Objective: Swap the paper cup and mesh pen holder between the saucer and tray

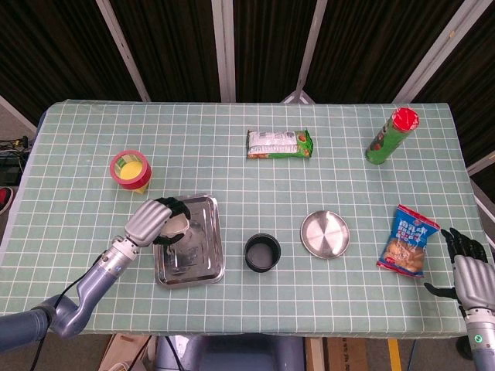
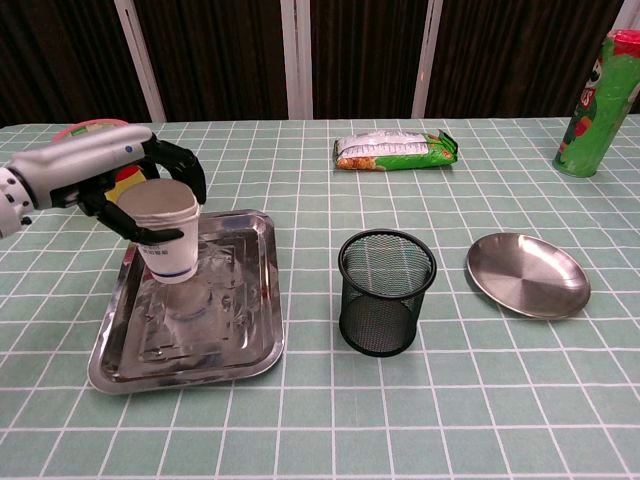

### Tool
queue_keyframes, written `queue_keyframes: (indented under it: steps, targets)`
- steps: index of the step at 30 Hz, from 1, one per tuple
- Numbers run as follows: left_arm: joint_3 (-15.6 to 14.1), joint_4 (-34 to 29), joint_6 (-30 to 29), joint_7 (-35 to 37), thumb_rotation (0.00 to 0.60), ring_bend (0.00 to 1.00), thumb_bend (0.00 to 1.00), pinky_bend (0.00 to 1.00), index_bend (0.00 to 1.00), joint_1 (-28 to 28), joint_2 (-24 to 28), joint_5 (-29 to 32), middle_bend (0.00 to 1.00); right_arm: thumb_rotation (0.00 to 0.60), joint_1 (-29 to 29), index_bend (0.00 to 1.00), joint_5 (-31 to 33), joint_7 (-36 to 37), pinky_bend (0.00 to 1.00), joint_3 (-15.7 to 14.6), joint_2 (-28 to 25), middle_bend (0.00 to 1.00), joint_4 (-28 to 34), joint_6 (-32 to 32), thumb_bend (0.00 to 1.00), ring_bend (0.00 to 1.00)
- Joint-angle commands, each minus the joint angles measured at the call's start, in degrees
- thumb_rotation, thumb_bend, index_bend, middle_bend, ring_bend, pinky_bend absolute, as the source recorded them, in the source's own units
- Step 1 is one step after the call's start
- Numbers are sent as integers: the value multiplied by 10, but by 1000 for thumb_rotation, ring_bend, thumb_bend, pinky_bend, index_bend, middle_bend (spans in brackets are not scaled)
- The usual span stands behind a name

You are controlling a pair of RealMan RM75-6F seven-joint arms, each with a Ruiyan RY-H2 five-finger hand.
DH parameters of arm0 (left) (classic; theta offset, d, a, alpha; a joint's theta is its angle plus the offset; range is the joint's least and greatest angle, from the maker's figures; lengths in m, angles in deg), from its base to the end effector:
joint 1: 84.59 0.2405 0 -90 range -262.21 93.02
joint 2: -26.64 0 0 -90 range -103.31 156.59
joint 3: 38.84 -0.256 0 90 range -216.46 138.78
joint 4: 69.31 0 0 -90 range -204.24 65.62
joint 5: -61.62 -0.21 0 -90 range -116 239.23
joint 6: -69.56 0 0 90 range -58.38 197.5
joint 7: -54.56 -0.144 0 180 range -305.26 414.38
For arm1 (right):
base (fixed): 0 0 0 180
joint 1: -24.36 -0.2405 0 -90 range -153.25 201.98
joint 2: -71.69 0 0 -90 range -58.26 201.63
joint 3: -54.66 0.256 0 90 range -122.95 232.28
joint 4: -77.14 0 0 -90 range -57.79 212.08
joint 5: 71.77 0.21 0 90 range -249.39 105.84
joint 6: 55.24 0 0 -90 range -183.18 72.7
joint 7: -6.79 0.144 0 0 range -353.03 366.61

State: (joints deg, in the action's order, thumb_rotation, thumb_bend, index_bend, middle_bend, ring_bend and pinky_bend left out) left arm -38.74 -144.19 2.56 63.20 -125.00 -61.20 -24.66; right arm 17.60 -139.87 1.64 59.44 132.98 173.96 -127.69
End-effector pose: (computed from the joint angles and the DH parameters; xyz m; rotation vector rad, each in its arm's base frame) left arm -0.1752 0.3235 -0.0013 -1.9503 -0.9182 -1.2195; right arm -0.3410 -0.1899 0.1575 1.2632 -1.1272 0.6455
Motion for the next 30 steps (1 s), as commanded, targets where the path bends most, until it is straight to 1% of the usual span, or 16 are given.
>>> queue_keyframes:
  steps: [1,2,4,8,9,11,13,15,18,19,20,23,25,27,29,30]
  targets:
    - [-4,17,3,6,600,189,257,284,386,3,-12,-8,291,600,1,37,-1,4,0,0,-1,0,0,0,0,0]
    - [-3,18,4,6,600,159,224,253,372,3,-13,-8,266,600,1,37,-2,5,0,0,-2,0,0,1,0,0]
    - [-5,14,17,7,600,119,165,223,347,4,-9,-3,222,600,0,37,-3,3,0,-2,-6,0,-1,4,0,0]
    - [-3,-5,35,-6,600,8,59,148,299,2,7,3,78,600,0,37,-2,1,0,-4,-12,0,7,8,0,0]
    - [-3,-11,38,-12,600,0,37,132,290,2,11,3,48,600,1,37,-2,1,0,-4,-13,0,8,7,0,0]
    - [2,-29,35,-22,600,0,12,117,278,2,21,4,20,600,1,37,-7,-1,0,-5,-16,0,10,5,0,0]
    - [8,-46,23,-27,600,0,6,111,273,4,30,1,14,600,2,37,-8,0,0,-5,-16,0,12,2,0,0]
    - [26,-88,-27,-35,600,0,6,103,269,17,51,-10,13,600,4,37,-12,2,0,-5,-17,0,13,-3,0,0]
    - [34,-145,-103,-72,600,0,6,103,264,50,87,-29,14,600,5,37,-21,9,0,-5,-18,0,12,-7,0,0]
    - [32,-158,-121,-90,600,0,6,105,263,61,97,-33,14,600,5,37,-25,13,0,-5,-19,0,11,-7,0,0]
    - [23,-177,-144,-127,600,0,6,107,263,82,114,-35,15,600,4,37,-32,19,0,-7,-19,0,9,-6,0,0]
    - [-11,-218,-208,-208,600,0,7,107,262,146,144,-42,14,600,-1,37,-62,61,0,-12,-18,0,1,6,0,8]
    - [-31,-216,-251,-216,600,0,6,107,261,185,144,-51,13,600,-8,37,-89,93,0,-14,-14,0,-8,12,0,12]
    - [-43,-206,-286,-202,600,0,6,107,261,216,143,-60,14,600,-19,37,-127,123,0,-18,-11,0,-10,18,0,12]
    - [-48,-185,-320,-182,600,0,8,107,261,244,141,-64,14,600,-34,39,-169,140,0,-17,-8,0,-9,15,0,17]
    - [-49,-177,-327,-179,600,0,9,107,260,251,141,-63,14,600,-40,41,-179,140,0,-16,-7,0,-9,15,0,21]
